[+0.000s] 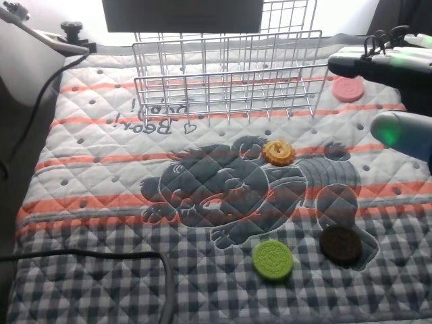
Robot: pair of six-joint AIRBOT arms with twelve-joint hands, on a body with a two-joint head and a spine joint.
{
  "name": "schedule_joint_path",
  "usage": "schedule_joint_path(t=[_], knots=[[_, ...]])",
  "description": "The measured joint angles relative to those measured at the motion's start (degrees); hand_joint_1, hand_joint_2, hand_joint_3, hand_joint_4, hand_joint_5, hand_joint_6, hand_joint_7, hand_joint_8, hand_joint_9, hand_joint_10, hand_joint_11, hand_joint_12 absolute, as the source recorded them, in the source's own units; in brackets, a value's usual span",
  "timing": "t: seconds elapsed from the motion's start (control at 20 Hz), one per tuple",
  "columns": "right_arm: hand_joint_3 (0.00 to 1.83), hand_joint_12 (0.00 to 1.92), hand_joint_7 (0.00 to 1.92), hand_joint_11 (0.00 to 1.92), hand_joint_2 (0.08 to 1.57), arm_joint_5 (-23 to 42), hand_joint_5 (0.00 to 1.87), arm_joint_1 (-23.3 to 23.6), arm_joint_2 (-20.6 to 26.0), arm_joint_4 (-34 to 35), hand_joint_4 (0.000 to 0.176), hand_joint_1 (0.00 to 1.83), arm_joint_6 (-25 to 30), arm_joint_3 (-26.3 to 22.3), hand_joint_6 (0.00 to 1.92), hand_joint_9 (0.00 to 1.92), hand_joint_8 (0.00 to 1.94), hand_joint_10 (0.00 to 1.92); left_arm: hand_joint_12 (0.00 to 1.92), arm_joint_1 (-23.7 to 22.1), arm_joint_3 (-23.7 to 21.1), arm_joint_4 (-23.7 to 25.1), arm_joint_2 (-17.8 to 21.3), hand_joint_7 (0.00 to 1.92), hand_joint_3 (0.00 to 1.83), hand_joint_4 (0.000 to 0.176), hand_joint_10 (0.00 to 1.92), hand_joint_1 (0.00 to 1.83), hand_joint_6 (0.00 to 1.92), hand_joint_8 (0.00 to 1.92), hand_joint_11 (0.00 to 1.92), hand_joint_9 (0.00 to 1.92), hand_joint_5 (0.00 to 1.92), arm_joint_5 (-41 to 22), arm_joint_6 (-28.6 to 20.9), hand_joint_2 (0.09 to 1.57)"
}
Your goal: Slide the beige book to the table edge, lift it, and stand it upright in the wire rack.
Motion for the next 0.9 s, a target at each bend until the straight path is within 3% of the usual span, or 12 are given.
schedule_joint_path(t=[0.05, 0.1, 0.35, 0.4, 0.45, 0.55, 0.6, 0.65, 0.7, 0.8, 0.85, 0.9], knots=[[0.00, 0.88, 0.39, 0.17, 1.39, 0.20, 0.36, -0.39, -0.15, 0.22, 0.000, 0.00, 0.00, 0.00, 0.00, 0.41, 0.00, 0.00, 1.09, 0.00, 0.02, -1.62, -0.26, 1.33, 0.00, 0.000, 0.71, 1.31, 0.54, 0.45, 1.20, 1.32, 1.20, 0.39, 1.55, 1.00], [0.00, 0.88, 0.40, 0.17, 1.39, 0.15, 0.37, -0.42, -0.33, 0.11, 0.000, 0.00, 0.02, 0.07, 0.00, 0.42, 0.01, 0.01, 1.07, 0.00, 0.02, -2.49, -0.59, 1.22, 0.01, 0.000, 0.55, 1.40, 0.25, 0.63, 1.21, 1.39, 1.29, 1.09, 2.58, 1.01], [0.00, 0.74, 0.39, 0.23, 1.40, 0.50, 0.36, -0.42, -0.98, 0.24, 0.000, 0.00, 0.00, 0.63, 0.00, 0.43, 0.00, 0.00, 0.99, 0.11, 0.72, -2.75, -2.40, 1.10, 0.00, 0.000, 0.22, 1.41, 0.00, 0.86, 1.25, 1.53, 1.36, 2.32, 3.76, 1.05], [0.00, 0.73, 0.39, 0.23, 1.40, 0.52, 0.36, -0.42, -0.98, 0.22, 0.000, 0.00, 0.00, 0.72, 0.00, 0.43, 0.00, 0.00, 1.05, 0.28, 1.14, -2.82, -2.78, 1.08, 0.00, 0.000, 0.20, 1.40, 0.00, 0.89, 1.24, 1.54, 1.36, 2.34, 3.72, 1.06], [0.00, 0.73, 0.40, 0.24, 1.39, 0.63, 0.37, -0.42, -1.05, 0.39, 0.000, 0.00, 0.00, 0.83, 0.00, 0.44, 0.00, 0.00, 1.09, 0.28, 1.64, -3.39, -3.34, 1.28, 0.01, 0.000, 0.19, 1.62, 0.00, 0.53, 1.23, 1.55, 1.37, 2.71, 3.82, 1.12], [0.00, 0.73, 0.39, 0.23, 1.41, 0.76, 0.36, -0.42, -1.53, 0.52, 0.000, 0.02, 0.00, 0.98, 0.00, 0.43, 0.00, 0.00, 1.16, 0.90, 2.01, -4.44, -3.58, 1.46, 0.00, 0.000, 0.19, 1.69, 0.00, 0.11, 1.22, 1.56, 1.39, 2.71, 3.87, 1.14], [0.00, 0.73, 0.39, 0.23, 1.41, 0.74, 0.36, -0.42, -1.53, 0.37, 0.000, 0.02, 0.00, 0.98, 0.00, 0.43, 0.00, 0.00, 1.16, 1.05, 2.01, -4.68, -3.67, 1.46, 0.00, 0.000, 0.19, 1.69, 0.00, 0.11, 1.22, 1.56, 1.39, 2.67, 3.82, 1.14], [0.00, 0.73, 0.39, 0.23, 1.41, 0.83, 0.36, -0.42, -1.57, 0.11, 0.000, 0.03, 0.02, 1.16, 0.00, 0.43, 0.00, 0.00, 1.15, 1.49, 2.23, -5.27, -3.91, 1.23, 0.01, 0.000, 0.20, 1.47, 0.00, 0.61, 1.25, 1.57, 1.40, 2.40, 3.80, 1.04], [0.00, 0.73, 0.39, 0.23, 1.41, 0.96, 0.36, -0.42, -1.64, 0.20, 0.000, 0.05, 0.00, 1.20, 0.00, 0.43, 0.00, 0.00, 1.30, 2.14, 2.23, -6.40, -4.26, 1.32, 0.02, 0.000, 0.24, 1.62, 0.00, 0.45, 1.22, 1.59, 1.41, 1.81, 3.76, 1.11], [0.00, 0.74, 0.39, 0.25, 1.41, 1.05, 0.36, -0.42, -1.77, 0.42, 0.000, 0.05, 0.02, 1.22, 0.00, 0.44, 0.00, 0.00, 1.26, 3.04, 2.25, -7.43, -4.66, 1.13, 0.00, 0.000, 0.32, 1.42, 0.01, 0.82, 1.21, 1.56, 1.39, 1.44, 3.69, 1.05], [0.00, 0.73, 0.40, 0.24, 1.41, 1.07, 0.37, -0.42, -1.77, 0.37, 0.000, 0.05, 0.00, 1.22, 0.00, 0.44, 0.00, 0.00, 1.30, 3.19, 2.36, -7.50, -4.85, 1.38, 0.00, 0.000, 0.46, 1.70, 0.01, 0.32, 1.21, 1.50, 1.38, 1.49, 3.65, 1.13], [0.00, 0.73, 0.40, 0.24, 1.41, 1.18, 0.37, -0.42, -1.79, 0.39, 0.000, 0.05, 0.00, 1.22, 0.00, 0.44, 0.00, 0.00, 1.30, 3.19, 2.38, -7.37, -4.87, 1.38, 0.00, 0.000, 0.46, 1.70, 0.01, 0.32, 1.21, 1.50, 1.38, 1.33, 3.67, 1.13]])
